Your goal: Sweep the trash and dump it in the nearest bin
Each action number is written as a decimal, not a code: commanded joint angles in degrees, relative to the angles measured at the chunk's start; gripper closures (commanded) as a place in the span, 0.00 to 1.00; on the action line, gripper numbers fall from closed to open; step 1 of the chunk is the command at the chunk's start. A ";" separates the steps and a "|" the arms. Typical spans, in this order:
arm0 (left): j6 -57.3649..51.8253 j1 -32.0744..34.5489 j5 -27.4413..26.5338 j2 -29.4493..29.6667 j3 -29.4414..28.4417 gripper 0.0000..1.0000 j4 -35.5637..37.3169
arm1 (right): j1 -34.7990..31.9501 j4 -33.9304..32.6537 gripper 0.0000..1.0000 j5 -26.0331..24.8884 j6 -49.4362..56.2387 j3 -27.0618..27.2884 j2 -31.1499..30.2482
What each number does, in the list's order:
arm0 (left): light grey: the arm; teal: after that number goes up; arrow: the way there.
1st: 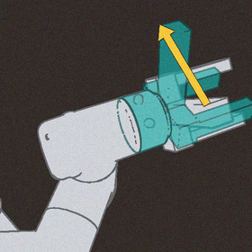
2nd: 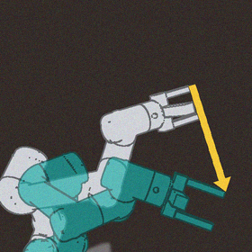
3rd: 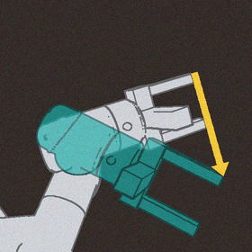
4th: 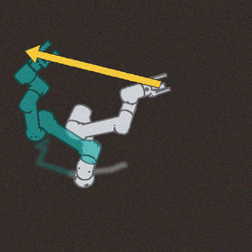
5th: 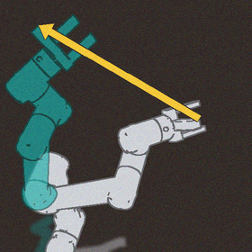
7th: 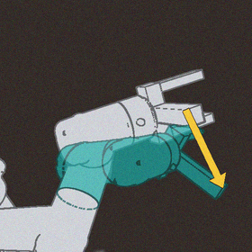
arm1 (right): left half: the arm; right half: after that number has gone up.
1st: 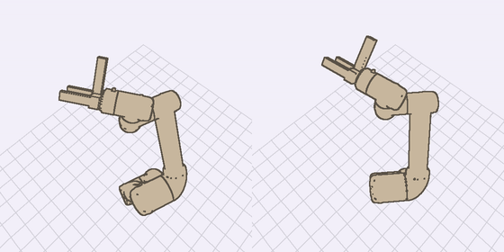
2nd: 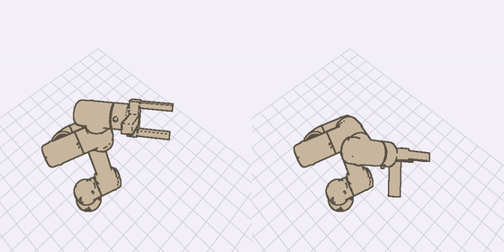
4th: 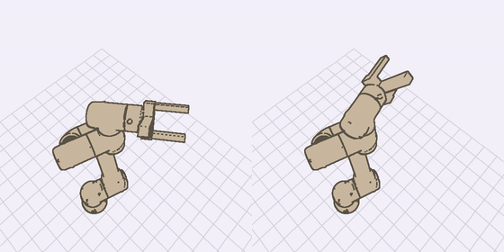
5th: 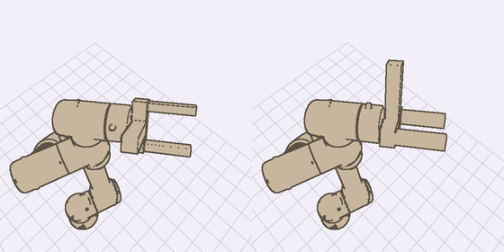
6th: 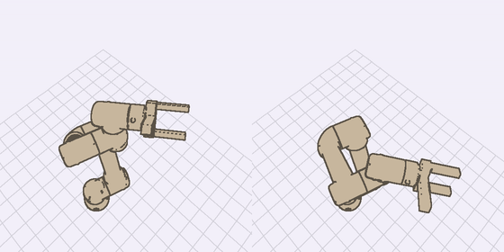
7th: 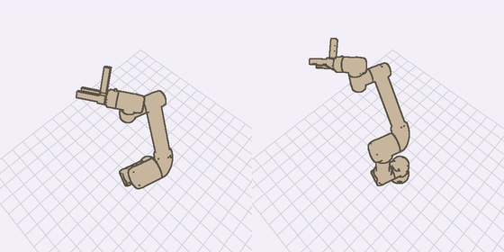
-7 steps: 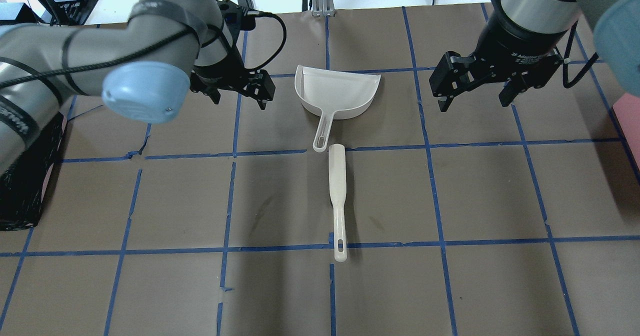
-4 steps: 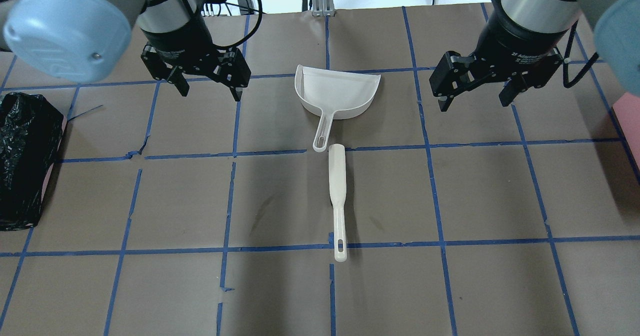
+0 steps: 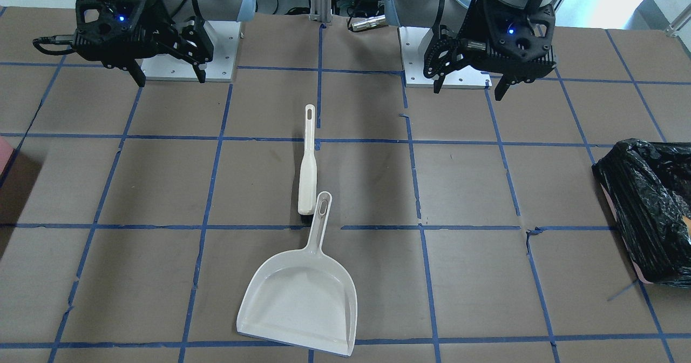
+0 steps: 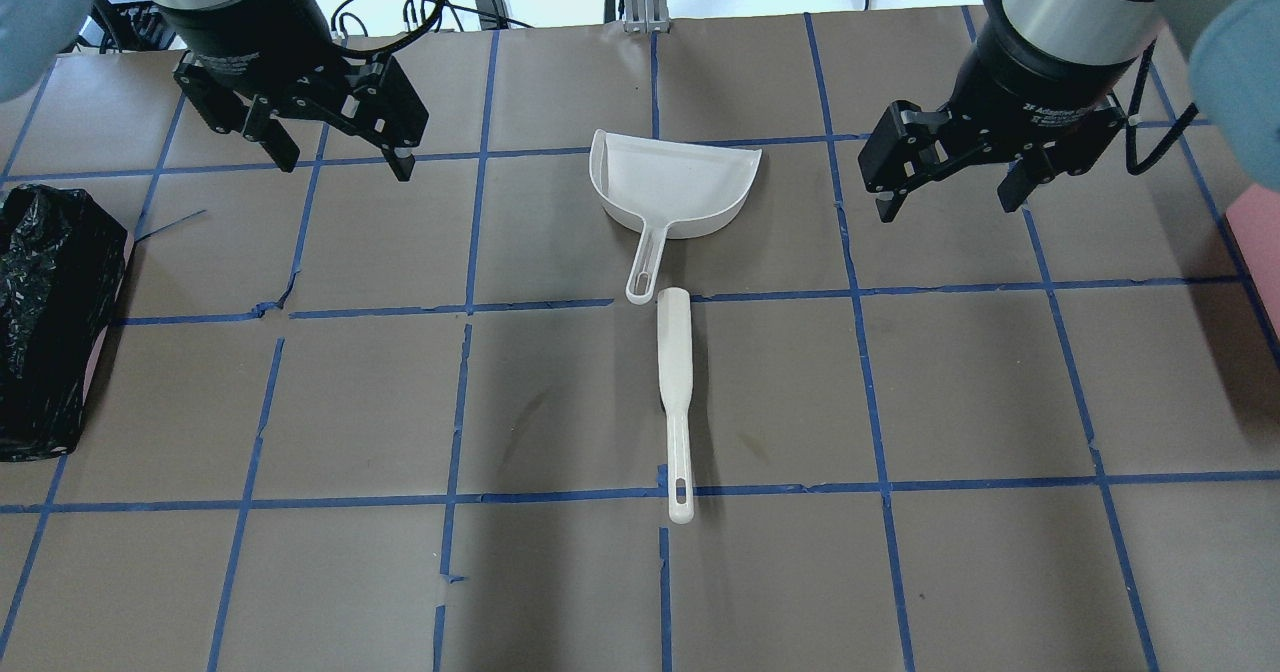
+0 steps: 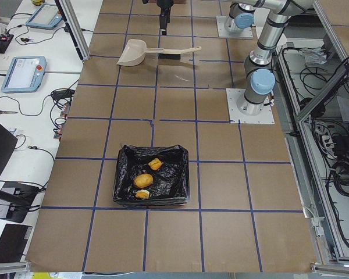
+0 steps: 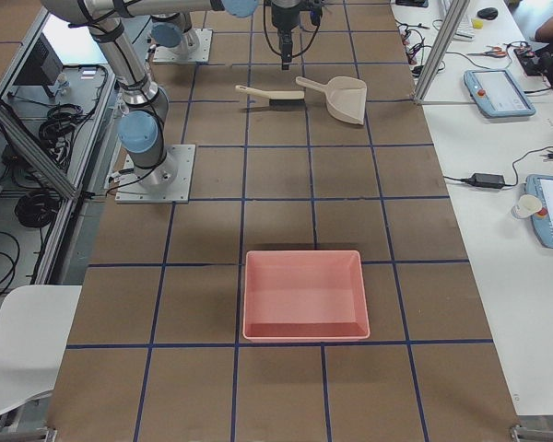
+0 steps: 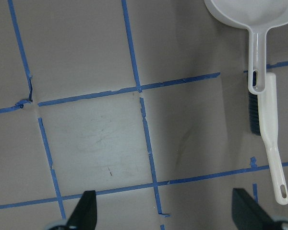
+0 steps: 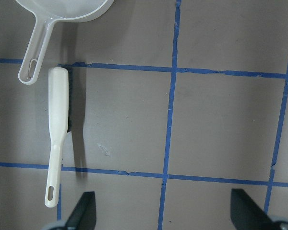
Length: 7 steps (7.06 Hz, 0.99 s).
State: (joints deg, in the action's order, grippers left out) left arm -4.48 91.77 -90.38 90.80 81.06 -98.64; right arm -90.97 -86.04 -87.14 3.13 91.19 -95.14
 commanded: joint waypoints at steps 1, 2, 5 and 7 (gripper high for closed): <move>1.05 -2.28 0.11 -0.44 0.15 0.00 -0.06 | 0.00 0.00 0.00 0.13 0.04 0.04 -0.04; 1.75 -2.82 0.03 0.51 -1.07 0.00 0.03 | 0.00 0.00 0.00 0.13 0.04 0.04 -0.04; 4.13 -2.65 -0.15 1.58 -1.08 0.00 -0.06 | 0.00 0.00 0.00 0.13 0.04 -0.05 -0.04; 5.18 -2.65 -1.89 1.84 -1.17 0.00 -0.06 | 0.00 0.17 0.00 0.13 0.04 0.12 -0.04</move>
State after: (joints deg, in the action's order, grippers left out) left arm 0.01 89.11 -90.97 92.50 79.96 -98.69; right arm -90.97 -85.97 -87.01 3.17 91.24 -95.19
